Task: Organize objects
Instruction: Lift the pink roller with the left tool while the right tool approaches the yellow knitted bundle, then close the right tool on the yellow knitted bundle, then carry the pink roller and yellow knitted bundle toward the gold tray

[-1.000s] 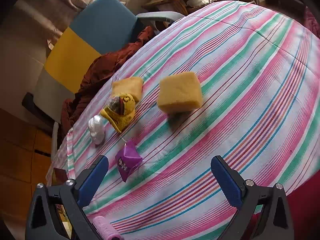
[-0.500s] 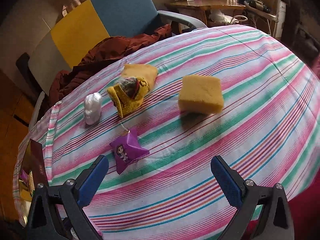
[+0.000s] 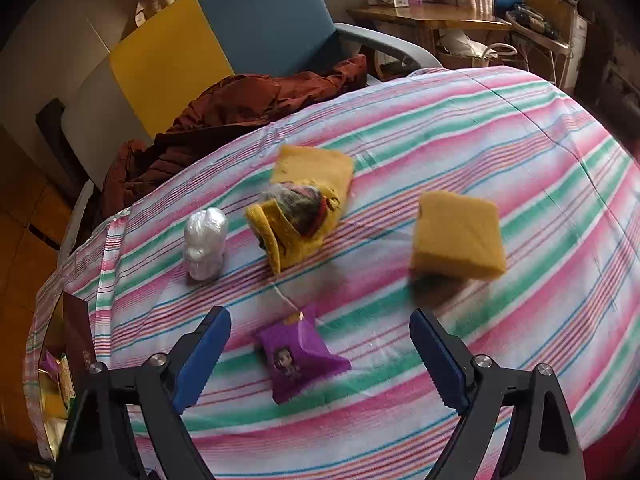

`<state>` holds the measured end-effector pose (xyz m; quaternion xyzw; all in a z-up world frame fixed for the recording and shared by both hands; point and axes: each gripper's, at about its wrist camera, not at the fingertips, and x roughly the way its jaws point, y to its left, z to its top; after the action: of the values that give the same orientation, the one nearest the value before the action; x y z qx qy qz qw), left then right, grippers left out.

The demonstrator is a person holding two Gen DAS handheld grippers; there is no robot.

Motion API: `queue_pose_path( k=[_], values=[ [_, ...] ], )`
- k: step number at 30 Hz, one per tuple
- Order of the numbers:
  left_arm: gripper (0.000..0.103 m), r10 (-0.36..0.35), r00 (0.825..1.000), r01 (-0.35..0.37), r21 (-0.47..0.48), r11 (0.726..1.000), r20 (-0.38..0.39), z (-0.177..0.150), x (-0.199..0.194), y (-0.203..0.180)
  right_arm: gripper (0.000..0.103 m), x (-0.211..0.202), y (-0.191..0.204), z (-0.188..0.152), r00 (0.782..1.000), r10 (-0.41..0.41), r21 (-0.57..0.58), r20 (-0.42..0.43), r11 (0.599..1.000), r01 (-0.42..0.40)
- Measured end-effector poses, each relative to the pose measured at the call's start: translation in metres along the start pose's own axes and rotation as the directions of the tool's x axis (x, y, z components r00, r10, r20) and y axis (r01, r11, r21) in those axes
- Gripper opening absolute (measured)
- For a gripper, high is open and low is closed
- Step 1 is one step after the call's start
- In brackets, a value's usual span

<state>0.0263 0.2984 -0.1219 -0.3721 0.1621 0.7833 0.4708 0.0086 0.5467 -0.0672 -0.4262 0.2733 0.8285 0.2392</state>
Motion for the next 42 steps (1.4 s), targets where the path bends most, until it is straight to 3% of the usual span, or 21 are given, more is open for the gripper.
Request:
queue_pose_path(
  k=[3, 8, 15, 19, 21, 26, 32, 37, 42],
  values=[
    [0.067, -0.007, 1.0, 0.007, -0.002, 1.0, 0.002, 0.0, 0.0, 0.001, 0.088, 0.012, 0.011, 0.015, 1.0, -0.006, -0.011, -0.002, 1.0, 0.006],
    [0.067, -0.012, 1.0, 0.012, -0.003, 1.0, 0.01, 0.0, 0.001, 0.002, 0.089, 0.017, 0.001, 0.039, 0.998, 0.056, 0.066, 0.0, 0.996, -0.056],
    [0.067, -0.023, 1.0, 0.023, -0.014, 1.0, 0.012, 0.001, 0.001, 0.003, 0.086, 0.059, 0.007, 0.051, 0.997, -0.053, 0.012, -0.052, 0.999, 0.053],
    [0.068, -0.019, 1.0, 0.019, -0.012, 1.0, 0.011, 0.0, 0.002, 0.003, 0.041, 0.074, 0.015, 0.048, 0.989, -0.109, -0.066, -0.1, 0.993, 0.103],
    [0.068, -0.015, 1.0, 0.015, -0.009, 1.0, 0.011, 0.001, 0.002, 0.002, 0.038, 0.064, 0.017, 0.044, 0.993, -0.098, -0.089, -0.063, 0.992, 0.092],
    [0.068, 0.0, 1.0, 0.0, 0.002, 1.0, 0.01, 0.0, 0.002, -0.001, 0.037, 0.017, 0.014, 0.024, 1.0, -0.029, -0.096, 0.006, 0.995, 0.029],
    [0.067, 0.01, 1.0, -0.01, 0.007, 1.0, 0.004, 0.001, 0.001, -0.002, 0.037, -0.037, 0.027, -0.012, 0.988, 0.138, -0.158, 0.063, 0.979, -0.127],
    [0.067, 0.038, 0.999, -0.038, -0.01, 0.999, -0.034, 0.005, -0.003, -0.002, 0.038, -0.045, 0.031, -0.039, 0.978, 0.195, -0.199, 0.081, 0.964, -0.175],
    [0.067, 0.093, 0.995, -0.095, -0.057, 0.994, -0.032, 0.011, -0.021, 0.004, 0.038, -0.041, 0.028, -0.04, 0.974, 0.205, -0.217, 0.092, 0.959, -0.182]
  ],
)
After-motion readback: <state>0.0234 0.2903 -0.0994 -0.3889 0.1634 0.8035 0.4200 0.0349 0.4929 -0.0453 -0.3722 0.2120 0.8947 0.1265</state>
